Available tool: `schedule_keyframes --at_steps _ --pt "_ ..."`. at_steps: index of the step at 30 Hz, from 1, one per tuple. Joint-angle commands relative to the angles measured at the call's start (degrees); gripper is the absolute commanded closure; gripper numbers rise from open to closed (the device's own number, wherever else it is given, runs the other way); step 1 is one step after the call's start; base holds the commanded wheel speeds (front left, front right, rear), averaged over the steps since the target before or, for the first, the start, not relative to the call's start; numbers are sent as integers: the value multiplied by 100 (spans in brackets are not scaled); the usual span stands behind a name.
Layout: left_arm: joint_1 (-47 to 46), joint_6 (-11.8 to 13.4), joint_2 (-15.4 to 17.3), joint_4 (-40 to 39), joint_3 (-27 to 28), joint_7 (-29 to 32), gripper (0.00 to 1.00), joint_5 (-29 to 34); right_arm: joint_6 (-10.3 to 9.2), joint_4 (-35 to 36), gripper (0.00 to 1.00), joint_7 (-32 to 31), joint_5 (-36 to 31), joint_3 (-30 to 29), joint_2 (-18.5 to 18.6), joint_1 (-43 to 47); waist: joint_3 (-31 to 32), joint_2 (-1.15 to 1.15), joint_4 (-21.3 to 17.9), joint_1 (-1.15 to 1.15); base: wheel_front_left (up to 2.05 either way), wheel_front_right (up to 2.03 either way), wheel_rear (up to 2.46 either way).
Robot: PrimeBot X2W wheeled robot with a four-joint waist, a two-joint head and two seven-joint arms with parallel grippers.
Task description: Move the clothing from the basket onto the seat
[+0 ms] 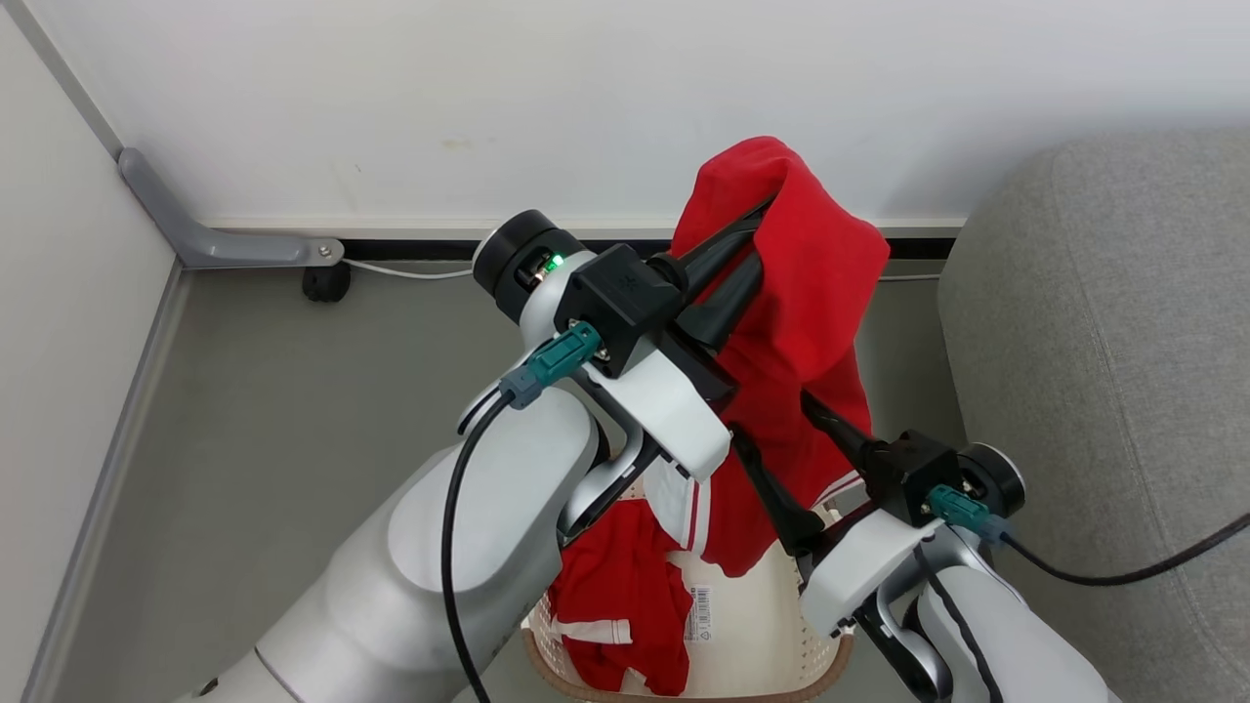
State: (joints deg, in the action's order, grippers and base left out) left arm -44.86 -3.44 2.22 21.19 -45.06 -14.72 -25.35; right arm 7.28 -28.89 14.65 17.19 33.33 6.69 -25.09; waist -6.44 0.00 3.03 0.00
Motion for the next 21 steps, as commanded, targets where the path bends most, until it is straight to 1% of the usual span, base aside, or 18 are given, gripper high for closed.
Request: schedule_keyframes --at_steps 1,2,3,4,12,13,14,15,16,21 --pt "-222 73 65 -149 168 -28 100 -86 21 16 0 35 22 9 -121 -129 2 0 18 0 0 0 0" --pt "-205 79 65 -142 160 -28 100 -96 21 -53 33 35 47 6 -146 -161 -3 0 29 0 0 0 0" --pt "-185 84 65 -133 158 -28 100 -117 21 -95 96 35 77 11 -166 -194 -9 0 38 0 0 0 0" --pt "-170 87 65 -122 154 -28 100 -124 21 -118 100 35 113 8 -180 -219 -15 0 46 0 0 0 0" --pt "-32 80 65 27 182 -28 100 -157 21 88 100 35 273 -70 -127 -208 -38 0 8 0 0 0 0" --pt "-13 75 65 64 184 -28 79 -170 21 103 100 35 286 -75 -113 -193 -45 0 -4 0 0 0 0" --pt "-4 70 65 91 192 -28 31 -161 21 114 100 35 300 -71 -102 -181 -55 0 -19 0 0 0 0" --pt "-4 70 65 91 192 -28 31 -161 21 114 100 35 300 -71 -102 -181 -55 0 -19 0 0 0 0" --pt "18 47 65 182 177 -28 0 -181 21 126 100 35 311 -70 -92 -175 -65 0 -33 0 0 0 0" --pt "71 1 65 336 267 -28 0 -115 21 267 100 35 329 -214 -33 -156 -128 0 -97 0 0 0 0"
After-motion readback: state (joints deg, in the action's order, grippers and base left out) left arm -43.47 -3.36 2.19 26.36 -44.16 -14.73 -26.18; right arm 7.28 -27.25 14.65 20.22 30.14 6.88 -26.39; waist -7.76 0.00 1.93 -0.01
